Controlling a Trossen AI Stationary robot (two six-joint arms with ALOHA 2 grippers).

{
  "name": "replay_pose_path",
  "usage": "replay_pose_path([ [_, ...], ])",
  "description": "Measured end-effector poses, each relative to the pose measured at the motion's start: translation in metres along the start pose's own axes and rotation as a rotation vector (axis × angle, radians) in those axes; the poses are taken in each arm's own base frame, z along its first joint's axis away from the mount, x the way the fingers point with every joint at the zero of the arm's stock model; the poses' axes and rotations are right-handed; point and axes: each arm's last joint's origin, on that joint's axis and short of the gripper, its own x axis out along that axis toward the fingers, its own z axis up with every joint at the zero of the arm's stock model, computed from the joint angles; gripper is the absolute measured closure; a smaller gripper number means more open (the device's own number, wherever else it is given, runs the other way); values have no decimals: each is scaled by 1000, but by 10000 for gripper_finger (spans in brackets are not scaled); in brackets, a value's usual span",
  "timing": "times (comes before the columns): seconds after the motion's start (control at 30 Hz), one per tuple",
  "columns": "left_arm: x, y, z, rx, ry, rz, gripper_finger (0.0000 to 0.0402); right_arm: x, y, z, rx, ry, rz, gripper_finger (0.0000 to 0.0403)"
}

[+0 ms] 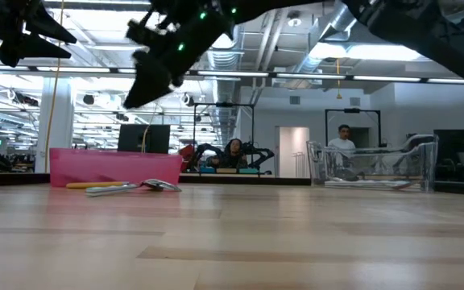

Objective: Sort silverware by color (type)
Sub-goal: Put the orange spoon into the red bin

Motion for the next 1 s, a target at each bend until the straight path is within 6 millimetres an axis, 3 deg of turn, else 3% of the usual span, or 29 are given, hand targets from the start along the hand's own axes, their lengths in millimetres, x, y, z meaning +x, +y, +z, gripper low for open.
replay_pose_path([
  [0.17, 0, 0, 0, 0, 1, 0, 196, 23, 14, -14, 17, 58, 20, 172],
  [0.63, 0, 0, 0, 0, 1, 0, 196, 28, 12, -36, 124, 196, 57, 172],
  [1.0, 0, 0, 0, 0, 1, 0, 196, 45, 25, -51, 128, 291, 35, 172],
])
